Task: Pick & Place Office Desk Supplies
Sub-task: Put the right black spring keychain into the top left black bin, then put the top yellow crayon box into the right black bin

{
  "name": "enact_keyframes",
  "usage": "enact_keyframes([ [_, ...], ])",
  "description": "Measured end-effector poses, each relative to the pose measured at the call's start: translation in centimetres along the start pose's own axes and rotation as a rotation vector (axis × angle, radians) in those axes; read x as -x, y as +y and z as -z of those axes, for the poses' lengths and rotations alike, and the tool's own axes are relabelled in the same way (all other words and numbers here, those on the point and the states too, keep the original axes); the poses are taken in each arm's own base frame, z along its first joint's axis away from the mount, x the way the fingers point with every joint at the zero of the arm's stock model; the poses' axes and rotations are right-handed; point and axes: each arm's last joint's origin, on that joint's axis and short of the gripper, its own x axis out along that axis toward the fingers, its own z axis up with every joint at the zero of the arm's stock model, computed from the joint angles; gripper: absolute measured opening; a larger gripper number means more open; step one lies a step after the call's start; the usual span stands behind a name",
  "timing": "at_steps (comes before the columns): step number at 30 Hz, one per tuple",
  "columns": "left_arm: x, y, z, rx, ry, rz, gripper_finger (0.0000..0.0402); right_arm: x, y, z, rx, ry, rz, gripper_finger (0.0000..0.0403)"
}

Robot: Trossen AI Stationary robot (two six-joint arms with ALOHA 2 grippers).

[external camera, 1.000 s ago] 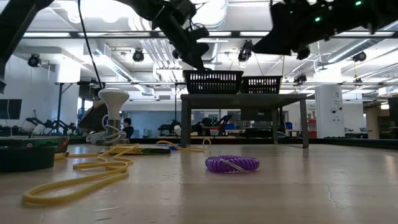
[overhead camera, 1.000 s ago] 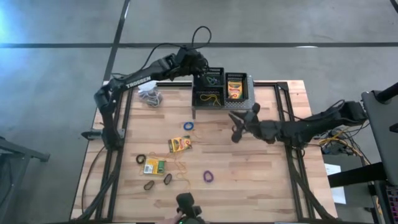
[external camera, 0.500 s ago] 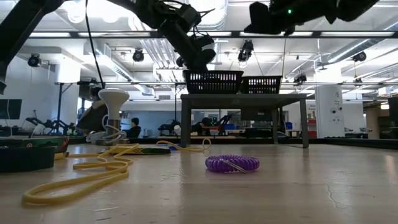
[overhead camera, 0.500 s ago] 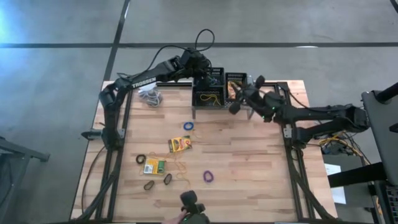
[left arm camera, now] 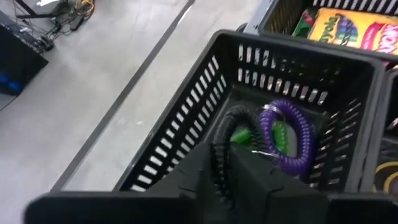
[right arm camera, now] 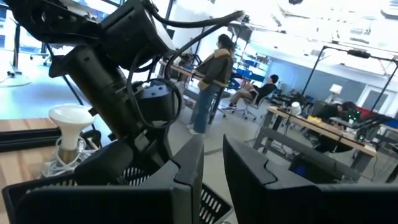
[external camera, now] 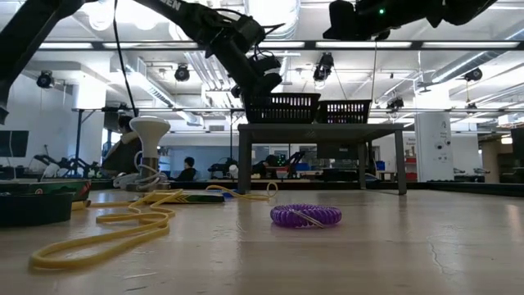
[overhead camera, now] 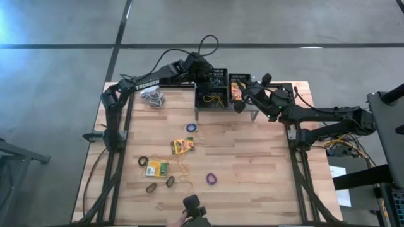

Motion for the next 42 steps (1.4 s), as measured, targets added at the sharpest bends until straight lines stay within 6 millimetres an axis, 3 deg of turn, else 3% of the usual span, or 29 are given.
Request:
enact_keyframes([
  [9, 0.8, 0.5, -1.2, 0.041, -0.060, -0.012, 0.0146, 0.1, 0.3, -0.1, -0.023, -0.021, -0.078, 0.0057],
  [15, 7.0, -0.1, -4.0, 0.084, -0.119, 0.037, 0.0152, 0.2, 0.7, 1.1, -0.094, 0.086, -0.117, 0.0057],
  [21, 12.6, -4.6, -2.8, 0.031, -0.134, 0.167, 0.0139, 0.9, 2.1, 2.2, -0.201, 0.202, -0.362, 0.0057],
  [25, 15.1, -9.1, 0.5, -0.010, -0.151, 0.273, 0.0131, 1.9, 3.9, 2.7, -0.235, 0.243, -0.498, 0.0057],
  [32, 19.6, -15.7, 8.8, -0.033, -0.202, 0.444, 0.0129, 4.1, 8.5, 3.9, -0.250, 0.338, -0.661, 0.0057],
  [37, 21.6, -17.7, 15.7, 0.055, -0.124, 0.445, 0.0129, 4.7, 11.5, 6.0, -0.273, 0.459, -0.707, 0.0057],
  [42, 19.9, -17.1, 21.1, 0.305, 0.004, 0.331, 0.0128, 4.0, 13.5, 7.9, -0.298, 0.537, -0.689, 0.0057],
])
